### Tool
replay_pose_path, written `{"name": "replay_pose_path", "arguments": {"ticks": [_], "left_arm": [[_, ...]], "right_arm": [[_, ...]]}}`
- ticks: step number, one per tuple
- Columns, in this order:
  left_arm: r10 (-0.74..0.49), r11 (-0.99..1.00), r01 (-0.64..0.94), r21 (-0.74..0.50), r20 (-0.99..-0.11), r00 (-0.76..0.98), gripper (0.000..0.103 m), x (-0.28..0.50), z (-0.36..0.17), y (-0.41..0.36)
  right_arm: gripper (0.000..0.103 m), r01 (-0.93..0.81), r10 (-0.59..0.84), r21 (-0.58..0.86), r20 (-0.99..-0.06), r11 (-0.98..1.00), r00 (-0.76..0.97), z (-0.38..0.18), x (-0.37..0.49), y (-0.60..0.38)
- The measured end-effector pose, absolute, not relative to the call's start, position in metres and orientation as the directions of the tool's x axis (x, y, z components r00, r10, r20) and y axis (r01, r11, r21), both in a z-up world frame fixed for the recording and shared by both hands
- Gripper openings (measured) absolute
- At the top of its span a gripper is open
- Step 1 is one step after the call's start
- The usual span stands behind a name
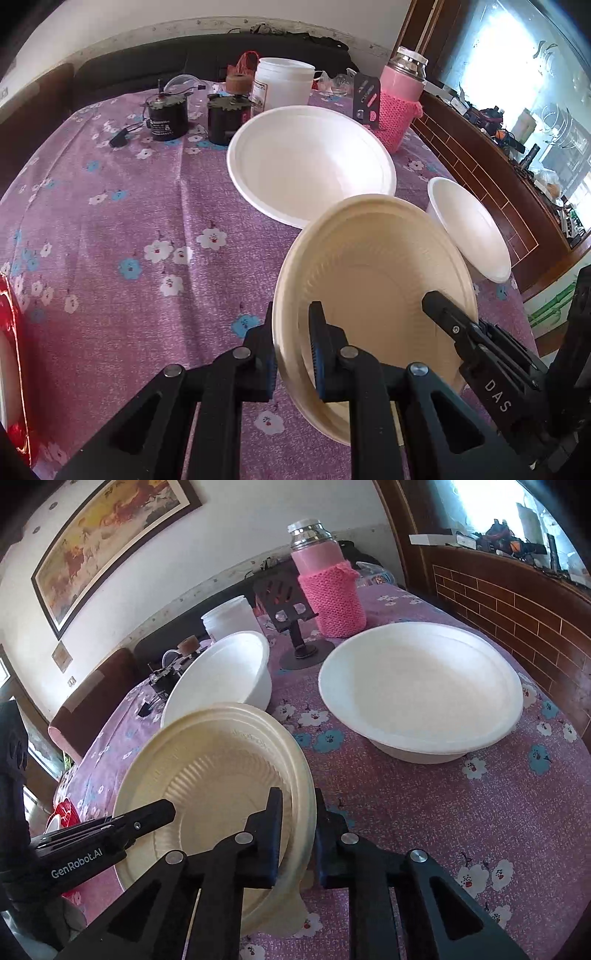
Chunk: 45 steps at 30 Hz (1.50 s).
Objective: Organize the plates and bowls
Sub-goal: 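Lift the beige bowl and carry it over the stacked red plates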
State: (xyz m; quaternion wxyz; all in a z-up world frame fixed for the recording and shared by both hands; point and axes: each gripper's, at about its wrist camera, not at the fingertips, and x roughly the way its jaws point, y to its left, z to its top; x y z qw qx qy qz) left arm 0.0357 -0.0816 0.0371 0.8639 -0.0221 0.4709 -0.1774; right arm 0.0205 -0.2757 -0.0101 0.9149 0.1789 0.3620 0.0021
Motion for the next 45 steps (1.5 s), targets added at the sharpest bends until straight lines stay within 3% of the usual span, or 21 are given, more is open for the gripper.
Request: {"name": "replay_pose_path", "arguments": {"ticks": [21, 30, 45], "left_arm": [[-0.339, 0.937, 0.152, -0.315, -0.712, 0.615, 0.014, -0.015, 0.087, 0.038], [-0.231, 0.949, 0.009, -0.316, -0.674, 0.702, 0.014, -0.035, 0.113, 0.143], [-0.134, 0.914, -0.212, -0.347, -0.748, 0.649, 0.014, -0.021, 0.065, 0.262]], "right_arm": [[0.016, -0.030, 0.254, 0.331, -0.659, 0.943, 0.708, 0.037, 0.006, -0.181], [0.016, -0.193, 0.365, 0.321, -0.663, 0.927, 0.654, 0.059, 0.022, -0.079], [0.017, -0.329, 0.363, 0.204, -0.749, 0.922, 0.554, 0.043, 0.054, 0.065]]}}
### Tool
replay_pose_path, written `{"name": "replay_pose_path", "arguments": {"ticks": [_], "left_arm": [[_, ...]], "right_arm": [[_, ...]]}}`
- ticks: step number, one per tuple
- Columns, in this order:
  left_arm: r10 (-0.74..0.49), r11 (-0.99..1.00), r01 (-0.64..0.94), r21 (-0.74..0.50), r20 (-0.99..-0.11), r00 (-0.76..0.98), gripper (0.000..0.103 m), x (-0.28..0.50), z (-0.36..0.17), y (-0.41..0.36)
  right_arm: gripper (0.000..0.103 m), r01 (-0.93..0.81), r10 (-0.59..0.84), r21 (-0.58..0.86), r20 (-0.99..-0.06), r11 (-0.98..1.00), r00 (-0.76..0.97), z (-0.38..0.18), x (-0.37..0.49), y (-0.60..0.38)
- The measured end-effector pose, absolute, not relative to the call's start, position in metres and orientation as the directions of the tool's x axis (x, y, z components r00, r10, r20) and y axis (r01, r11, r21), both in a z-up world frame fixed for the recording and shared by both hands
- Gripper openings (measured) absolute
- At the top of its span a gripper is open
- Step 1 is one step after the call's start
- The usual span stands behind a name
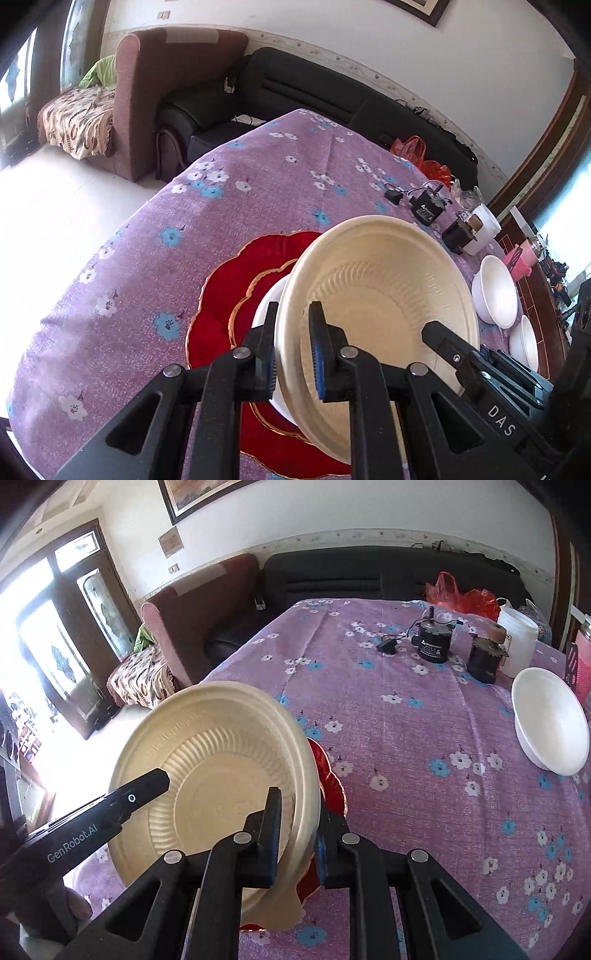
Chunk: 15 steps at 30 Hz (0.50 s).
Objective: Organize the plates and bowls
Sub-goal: 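Lift the beige bowl and carry it over the stacked red plates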
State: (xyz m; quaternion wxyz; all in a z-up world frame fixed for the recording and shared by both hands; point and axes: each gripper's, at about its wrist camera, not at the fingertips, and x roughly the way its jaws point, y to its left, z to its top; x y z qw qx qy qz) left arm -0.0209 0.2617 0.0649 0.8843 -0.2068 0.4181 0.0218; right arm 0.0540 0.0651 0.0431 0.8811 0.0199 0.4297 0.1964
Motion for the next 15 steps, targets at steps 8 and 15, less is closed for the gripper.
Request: {"name": "replay_pose_path", "arguments": {"ticks": [8, 15], "left_arm": [[-0.125, 0.903, -0.239, -0.357, -0.751, 0.648, 0.015, -0.016, 0.056, 0.273], [-0.113, 0.901, -0.240, -0.361, -0.731, 0.673, 0.019, -0.022, 0.066, 0.279]], "right_arm": [[0.017, -0.342, 0.335, 0.165, -0.779, 0.925, 0.530, 0.028, 0.062, 0.084], [0.017, -0.344, 0.319, 0.144, -0.786, 0.928, 0.530, 0.021, 0.067, 0.087]]}}
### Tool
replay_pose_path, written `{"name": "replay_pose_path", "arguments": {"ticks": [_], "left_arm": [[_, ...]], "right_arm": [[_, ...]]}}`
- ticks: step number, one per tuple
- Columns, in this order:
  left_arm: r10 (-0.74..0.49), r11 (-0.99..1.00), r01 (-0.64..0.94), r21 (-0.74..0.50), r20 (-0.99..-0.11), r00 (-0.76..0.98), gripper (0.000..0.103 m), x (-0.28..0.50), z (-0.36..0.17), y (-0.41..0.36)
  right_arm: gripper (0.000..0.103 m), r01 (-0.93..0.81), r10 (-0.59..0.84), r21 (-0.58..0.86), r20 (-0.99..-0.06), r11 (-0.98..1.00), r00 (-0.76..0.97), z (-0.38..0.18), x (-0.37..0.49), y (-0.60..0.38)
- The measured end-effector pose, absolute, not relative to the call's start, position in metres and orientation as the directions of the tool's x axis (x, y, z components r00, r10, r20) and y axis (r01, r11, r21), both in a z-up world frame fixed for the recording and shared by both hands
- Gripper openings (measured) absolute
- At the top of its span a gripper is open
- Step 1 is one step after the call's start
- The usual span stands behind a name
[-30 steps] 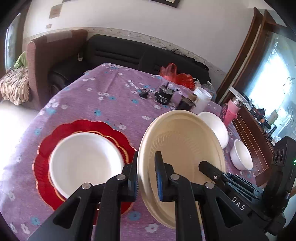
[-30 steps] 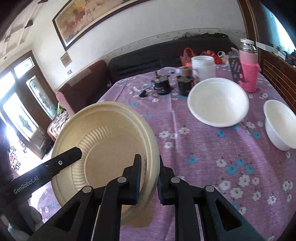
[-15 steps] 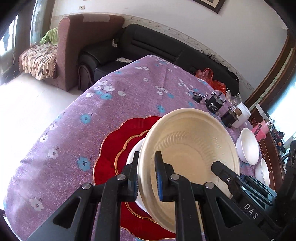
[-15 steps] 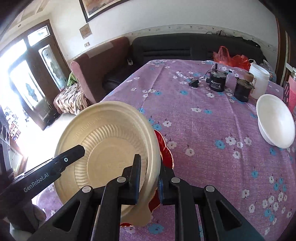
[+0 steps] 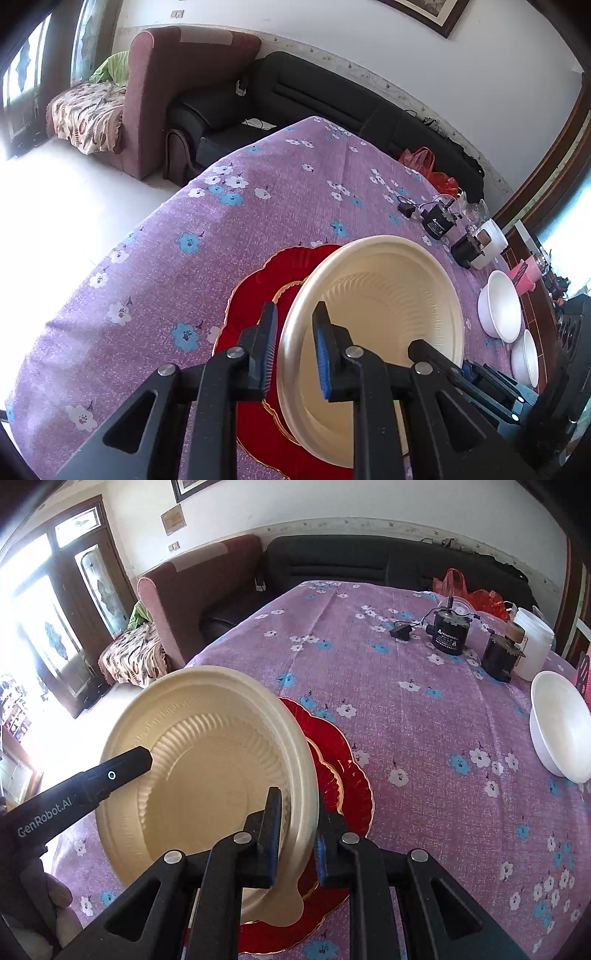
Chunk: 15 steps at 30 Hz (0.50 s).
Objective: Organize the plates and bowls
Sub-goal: 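Lift the beige bowl and carry it over the stacked red plates, then lower the beige bowl into the white bowl and open both grippers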
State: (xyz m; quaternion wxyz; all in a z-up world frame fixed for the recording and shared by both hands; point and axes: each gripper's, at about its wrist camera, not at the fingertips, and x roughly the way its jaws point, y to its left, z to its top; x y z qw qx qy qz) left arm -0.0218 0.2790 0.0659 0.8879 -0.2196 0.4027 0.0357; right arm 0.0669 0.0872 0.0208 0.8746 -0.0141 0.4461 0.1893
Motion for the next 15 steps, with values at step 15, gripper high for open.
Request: {"name": "replay_pose_path", "arguments": {"ticks": [15], "left_arm": [[-0.057, 0.895, -0.256, -0.367, -0.662, 0.748, 0.055, -0.053, 0.096, 0.283]], "right_arm": [[0.048, -0.303, 0.409, 0.284, -0.744, 0.910, 0.529, 0.019, 0.067, 0.071]]}}
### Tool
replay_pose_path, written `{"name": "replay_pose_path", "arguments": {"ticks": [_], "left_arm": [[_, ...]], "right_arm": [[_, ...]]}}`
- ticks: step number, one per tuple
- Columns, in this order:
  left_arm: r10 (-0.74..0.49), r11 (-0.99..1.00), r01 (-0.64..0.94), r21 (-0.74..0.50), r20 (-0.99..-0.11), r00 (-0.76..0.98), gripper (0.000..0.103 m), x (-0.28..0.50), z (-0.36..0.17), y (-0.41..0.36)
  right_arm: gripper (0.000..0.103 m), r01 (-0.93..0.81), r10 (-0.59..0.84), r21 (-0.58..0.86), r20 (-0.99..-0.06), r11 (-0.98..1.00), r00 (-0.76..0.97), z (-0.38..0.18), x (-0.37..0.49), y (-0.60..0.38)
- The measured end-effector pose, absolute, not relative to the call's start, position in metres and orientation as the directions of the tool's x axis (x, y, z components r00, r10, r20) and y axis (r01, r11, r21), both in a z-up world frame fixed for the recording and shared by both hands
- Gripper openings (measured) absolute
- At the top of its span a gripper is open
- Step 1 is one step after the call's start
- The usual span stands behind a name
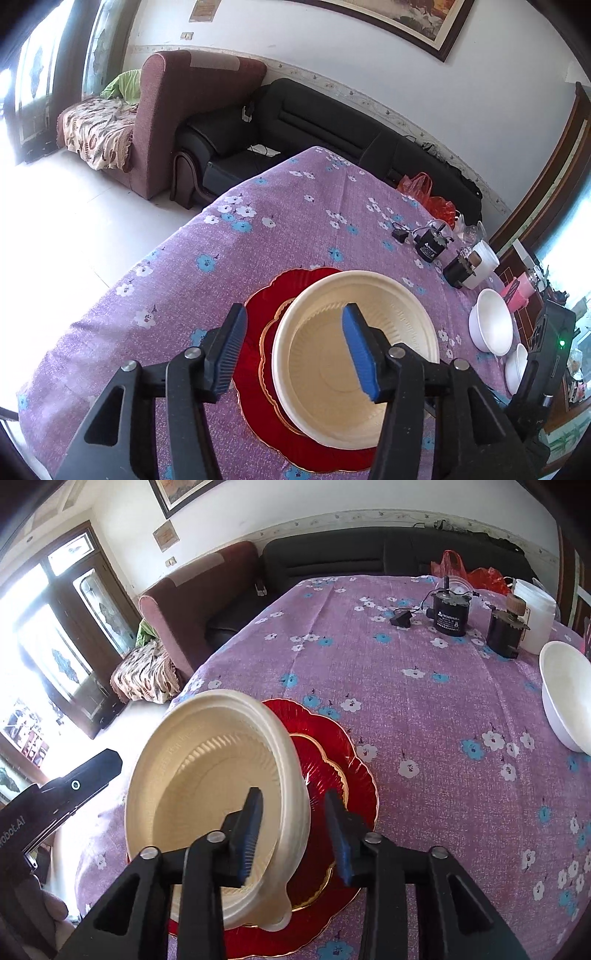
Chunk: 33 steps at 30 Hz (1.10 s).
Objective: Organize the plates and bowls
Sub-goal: 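Lower the beige bowl into the white bowl and open both grippers, then move both grippers to the large white bowl by the pink thermos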
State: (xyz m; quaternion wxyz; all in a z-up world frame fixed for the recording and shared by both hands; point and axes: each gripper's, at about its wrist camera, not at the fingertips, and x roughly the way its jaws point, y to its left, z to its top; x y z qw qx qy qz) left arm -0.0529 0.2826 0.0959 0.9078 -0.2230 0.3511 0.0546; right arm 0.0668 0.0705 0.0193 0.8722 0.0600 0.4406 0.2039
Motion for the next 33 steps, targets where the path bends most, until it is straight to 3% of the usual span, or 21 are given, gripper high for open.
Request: {"name": "replay_pose_path", "arguments": {"ticks": [7, 14, 23, 33], "left_arm": [[-0.024, 0.891, -0.260, -0.371, -0.613, 0.790, 0.068, -0.077, 0.114, 0.275], [0.000, 0.935, -0.200, -0.294, -0.563, 0.827, 0.082, -0.090, 0.137, 0.235], [-0.084, 0.978, -0.041, -0.203, -0.570, 0.818, 0.083, -0.080, 0.142, 0.160], [-0.189, 0.976, 0.071, -0.207, -0.632, 0.752, 0.083, -0.049, 0.129, 0.088]], "right_arm": [[0.048, -0.294, 0.423, 0.305, -0.696, 0.906, 0.580, 0.036, 0.056, 0.060], [0.053, -0.291, 0.397, 0.272, -0.672, 0.917, 0.625, 0.045, 0.038, 0.035], [0.054, -0.163, 0.336, 0.305, -0.687, 0.938, 0.645, 0.026, 0.039, -0.046], [0.054, 0.063, 0.262, 0.415, -0.677, 0.908, 0.687, 0.009, 0.047, -0.172]]}}
